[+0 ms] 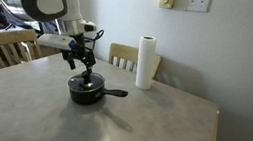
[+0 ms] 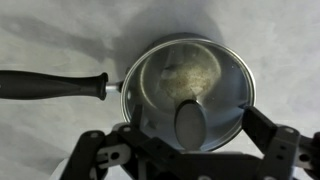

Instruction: Uncover the pot

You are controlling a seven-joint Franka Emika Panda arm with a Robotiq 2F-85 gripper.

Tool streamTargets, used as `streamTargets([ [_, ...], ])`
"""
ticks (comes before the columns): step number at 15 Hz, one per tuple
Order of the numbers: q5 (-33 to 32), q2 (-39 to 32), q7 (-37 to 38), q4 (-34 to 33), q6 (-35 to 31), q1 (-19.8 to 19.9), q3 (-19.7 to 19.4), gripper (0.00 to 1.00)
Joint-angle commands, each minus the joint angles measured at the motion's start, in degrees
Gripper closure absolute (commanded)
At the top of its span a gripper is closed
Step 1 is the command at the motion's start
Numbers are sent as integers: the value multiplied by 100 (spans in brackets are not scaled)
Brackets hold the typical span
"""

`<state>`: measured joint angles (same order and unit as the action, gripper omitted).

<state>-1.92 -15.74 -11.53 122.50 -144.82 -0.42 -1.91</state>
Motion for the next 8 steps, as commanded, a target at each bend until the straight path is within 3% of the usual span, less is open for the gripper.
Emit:
streamTargets([
  [1, 96, -303, 24, -239, -9, 156, 96, 0],
  [8, 114, -903, 22, -829, 76, 175, 171, 0],
])
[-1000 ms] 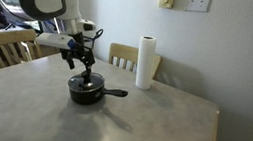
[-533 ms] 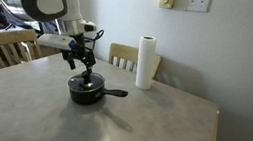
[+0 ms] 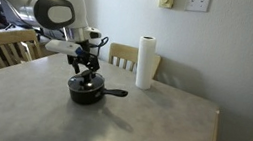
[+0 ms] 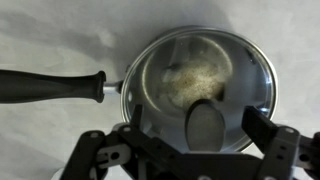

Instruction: Uncover the pot

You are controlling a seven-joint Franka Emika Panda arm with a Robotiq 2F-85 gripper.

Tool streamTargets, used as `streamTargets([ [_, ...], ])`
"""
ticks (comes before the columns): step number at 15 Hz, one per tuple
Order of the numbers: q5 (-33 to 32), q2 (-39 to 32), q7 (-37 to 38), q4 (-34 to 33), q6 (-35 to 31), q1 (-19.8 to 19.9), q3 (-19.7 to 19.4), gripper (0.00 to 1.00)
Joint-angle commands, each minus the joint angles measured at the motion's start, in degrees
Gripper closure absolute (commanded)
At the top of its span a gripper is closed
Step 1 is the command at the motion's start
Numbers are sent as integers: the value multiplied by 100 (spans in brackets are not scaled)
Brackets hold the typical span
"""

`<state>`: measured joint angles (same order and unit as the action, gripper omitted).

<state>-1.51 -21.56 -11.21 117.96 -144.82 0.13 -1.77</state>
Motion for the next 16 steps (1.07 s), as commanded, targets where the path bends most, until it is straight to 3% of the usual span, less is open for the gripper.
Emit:
streamTargets([
  [1, 68, -382, -18, -455, 100, 112, 183, 0],
  [5, 21, -566, -41, -662, 91, 86, 280, 0],
  [6, 6, -600, -28, -699, 78, 77, 291, 25],
  [8, -35, -637, 24, -745, 81, 59, 281, 33],
  [16, -717, -475, 938, -758, 136, -185, -119, 89],
])
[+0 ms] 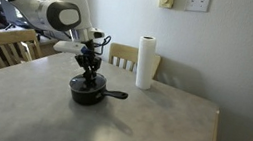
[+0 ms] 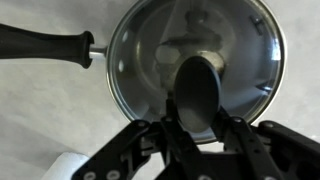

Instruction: Uncover the pot

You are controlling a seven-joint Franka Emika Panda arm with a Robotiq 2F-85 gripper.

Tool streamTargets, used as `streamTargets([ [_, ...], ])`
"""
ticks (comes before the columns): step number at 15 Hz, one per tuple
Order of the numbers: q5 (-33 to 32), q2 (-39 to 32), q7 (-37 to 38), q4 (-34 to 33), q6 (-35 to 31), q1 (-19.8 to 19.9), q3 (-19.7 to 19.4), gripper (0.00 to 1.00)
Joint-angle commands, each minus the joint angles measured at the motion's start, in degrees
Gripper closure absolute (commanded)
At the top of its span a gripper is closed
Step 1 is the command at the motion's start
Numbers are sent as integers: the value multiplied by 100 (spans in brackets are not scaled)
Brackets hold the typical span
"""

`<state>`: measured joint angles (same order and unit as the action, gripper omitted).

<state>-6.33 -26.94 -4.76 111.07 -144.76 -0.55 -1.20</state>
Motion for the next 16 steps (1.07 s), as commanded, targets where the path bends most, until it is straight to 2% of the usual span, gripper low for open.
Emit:
streamTargets([
  [1, -324, 98, 435, -65, 214, -158, -231, 89],
  [5, -436, 222, 657, -35, 376, -204, -270, 89],
  [16, -283, 850, 332, 63, 837, -123, 3, 89],
])
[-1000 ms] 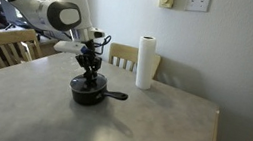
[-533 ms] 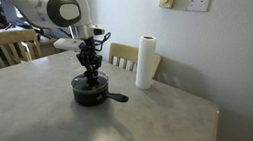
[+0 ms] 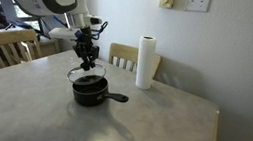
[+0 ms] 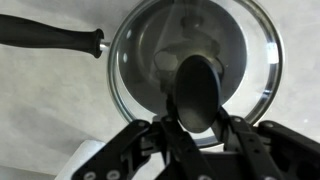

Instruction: Uncover the pot

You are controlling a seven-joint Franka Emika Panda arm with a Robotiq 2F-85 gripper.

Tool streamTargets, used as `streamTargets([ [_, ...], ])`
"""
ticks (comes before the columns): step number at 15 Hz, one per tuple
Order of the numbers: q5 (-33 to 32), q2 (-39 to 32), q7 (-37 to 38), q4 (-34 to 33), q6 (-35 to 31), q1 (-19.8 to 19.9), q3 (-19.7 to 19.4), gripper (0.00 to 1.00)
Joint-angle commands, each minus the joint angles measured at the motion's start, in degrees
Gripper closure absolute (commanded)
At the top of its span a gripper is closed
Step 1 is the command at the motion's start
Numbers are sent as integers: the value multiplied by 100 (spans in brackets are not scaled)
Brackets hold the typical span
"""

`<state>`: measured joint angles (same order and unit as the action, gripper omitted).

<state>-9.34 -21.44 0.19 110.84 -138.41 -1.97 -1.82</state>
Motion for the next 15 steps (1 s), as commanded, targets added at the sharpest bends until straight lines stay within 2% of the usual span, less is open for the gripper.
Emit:
streamTargets([
  [1, -32, 331, -131, 102, 160, 1, 59, 89],
  [4, -40, 430, -37, 122, 210, -12, 55, 87],
  [5, -21, 486, -6, 146, 274, -9, 52, 83],
  [6, -26, 538, 43, 168, 352, -15, 43, 73],
  [7, -18, 596, 44, 216, 372, -10, 50, 68],
  [8, -14, 649, 56, 253, 385, -7, 55, 75],
  [9, 48, 687, -1, 282, 415, 12, 84, 89],
  [15, 564, 610, -661, 274, 415, 40, 383, 89],
])
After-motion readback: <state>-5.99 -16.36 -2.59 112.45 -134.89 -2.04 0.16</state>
